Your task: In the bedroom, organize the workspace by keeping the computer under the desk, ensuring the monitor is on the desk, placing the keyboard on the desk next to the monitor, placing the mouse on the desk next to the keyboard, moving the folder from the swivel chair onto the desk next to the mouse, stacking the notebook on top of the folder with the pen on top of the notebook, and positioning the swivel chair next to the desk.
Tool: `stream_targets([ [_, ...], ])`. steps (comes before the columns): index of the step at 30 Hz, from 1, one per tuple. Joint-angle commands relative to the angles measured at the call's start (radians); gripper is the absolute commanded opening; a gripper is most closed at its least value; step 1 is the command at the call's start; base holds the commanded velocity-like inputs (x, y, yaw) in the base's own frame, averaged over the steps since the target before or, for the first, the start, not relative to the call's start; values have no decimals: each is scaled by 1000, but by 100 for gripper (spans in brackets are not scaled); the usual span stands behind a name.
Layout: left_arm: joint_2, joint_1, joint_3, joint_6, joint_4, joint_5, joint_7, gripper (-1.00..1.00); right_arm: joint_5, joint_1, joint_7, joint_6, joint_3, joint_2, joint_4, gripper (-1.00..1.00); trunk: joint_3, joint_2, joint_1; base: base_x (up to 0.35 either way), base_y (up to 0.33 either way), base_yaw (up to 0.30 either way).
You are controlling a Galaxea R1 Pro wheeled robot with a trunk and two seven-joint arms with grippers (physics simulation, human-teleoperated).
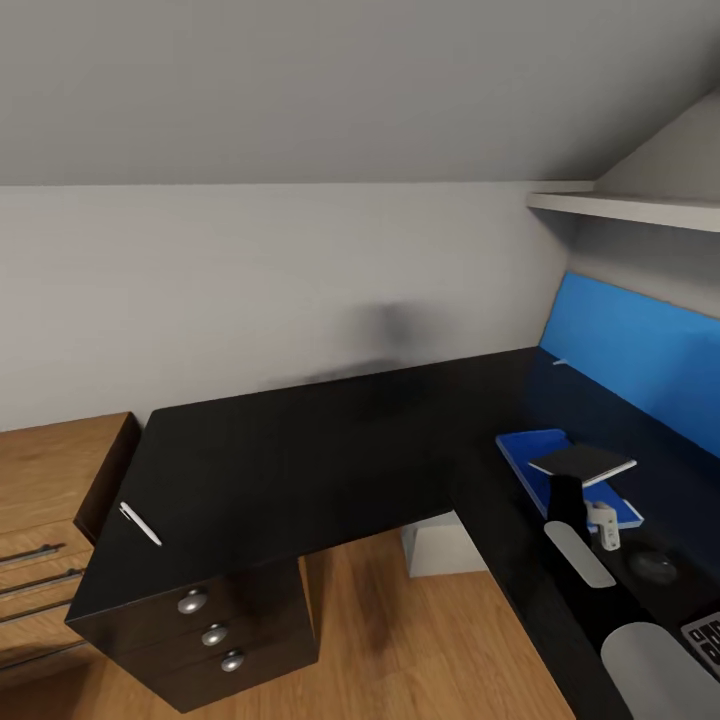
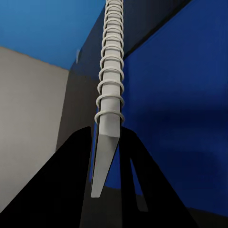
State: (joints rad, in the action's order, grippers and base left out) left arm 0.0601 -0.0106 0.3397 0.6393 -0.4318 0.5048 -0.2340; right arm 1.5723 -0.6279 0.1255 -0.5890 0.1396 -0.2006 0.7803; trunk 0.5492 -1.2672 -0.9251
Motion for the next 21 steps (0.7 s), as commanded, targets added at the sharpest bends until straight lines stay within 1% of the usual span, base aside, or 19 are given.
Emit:
stream_targets([
  [1,1,0,8,2,-2,4,-8,100,0,-1,9,-6,6,-2,1,-100,1,-1,0,0,0,0],
  [3,1,0,8,2,-2,4,-8,100,0,-1,9,-6,6,-2,1,-100,1,-1,0,73,0,0],
  [8,1,0,10,1,-2,4,-7,100,0,-1,9,-5,6,-2,1,-100,1,-1,0,193,0,0],
  [21,1,0,10,0,-2,4,-8,100,0,-1,9,-4,7,0,0,-100,1,-1,0,12,0,0],
])
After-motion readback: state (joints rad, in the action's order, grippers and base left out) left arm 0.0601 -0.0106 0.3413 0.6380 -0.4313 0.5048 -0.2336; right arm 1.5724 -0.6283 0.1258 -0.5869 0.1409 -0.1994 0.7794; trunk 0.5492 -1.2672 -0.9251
